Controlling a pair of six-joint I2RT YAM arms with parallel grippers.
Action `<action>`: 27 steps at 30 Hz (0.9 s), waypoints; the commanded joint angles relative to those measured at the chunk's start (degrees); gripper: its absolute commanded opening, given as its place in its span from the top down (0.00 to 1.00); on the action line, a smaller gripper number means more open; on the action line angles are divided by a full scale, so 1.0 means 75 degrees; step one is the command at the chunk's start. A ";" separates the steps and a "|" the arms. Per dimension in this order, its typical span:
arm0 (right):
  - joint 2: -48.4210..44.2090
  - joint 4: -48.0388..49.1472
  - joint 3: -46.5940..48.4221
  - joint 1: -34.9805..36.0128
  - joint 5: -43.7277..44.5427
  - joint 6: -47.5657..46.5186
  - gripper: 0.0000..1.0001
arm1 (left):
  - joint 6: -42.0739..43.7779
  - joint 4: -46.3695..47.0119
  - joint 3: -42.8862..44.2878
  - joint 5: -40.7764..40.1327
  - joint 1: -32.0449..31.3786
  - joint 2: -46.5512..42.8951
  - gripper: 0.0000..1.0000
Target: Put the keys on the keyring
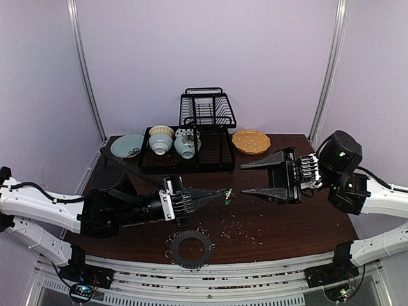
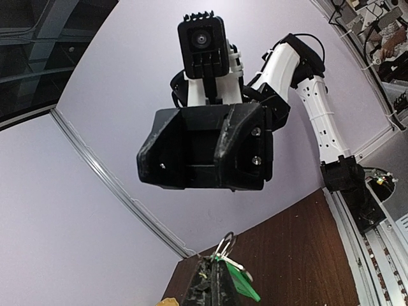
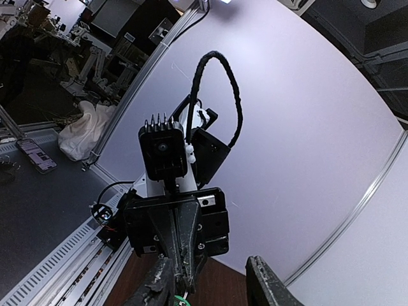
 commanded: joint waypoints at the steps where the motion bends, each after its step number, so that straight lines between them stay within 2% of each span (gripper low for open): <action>1: -0.0064 -0.0244 -0.0101 0.0079 0.0219 -0.0351 0.60 | -0.0242 0.0377 0.0305 0.0284 0.0013 0.0051 1.00; 8: 0.0091 -0.0739 0.0054 0.0143 0.0393 -0.0744 0.58 | -0.0255 0.0369 0.0367 0.0175 0.0009 0.0114 1.00; 27: -0.0029 -0.0653 0.0081 0.0171 0.0446 -0.0657 0.60 | -0.0033 0.0147 0.0369 -0.0020 0.0008 0.0143 1.00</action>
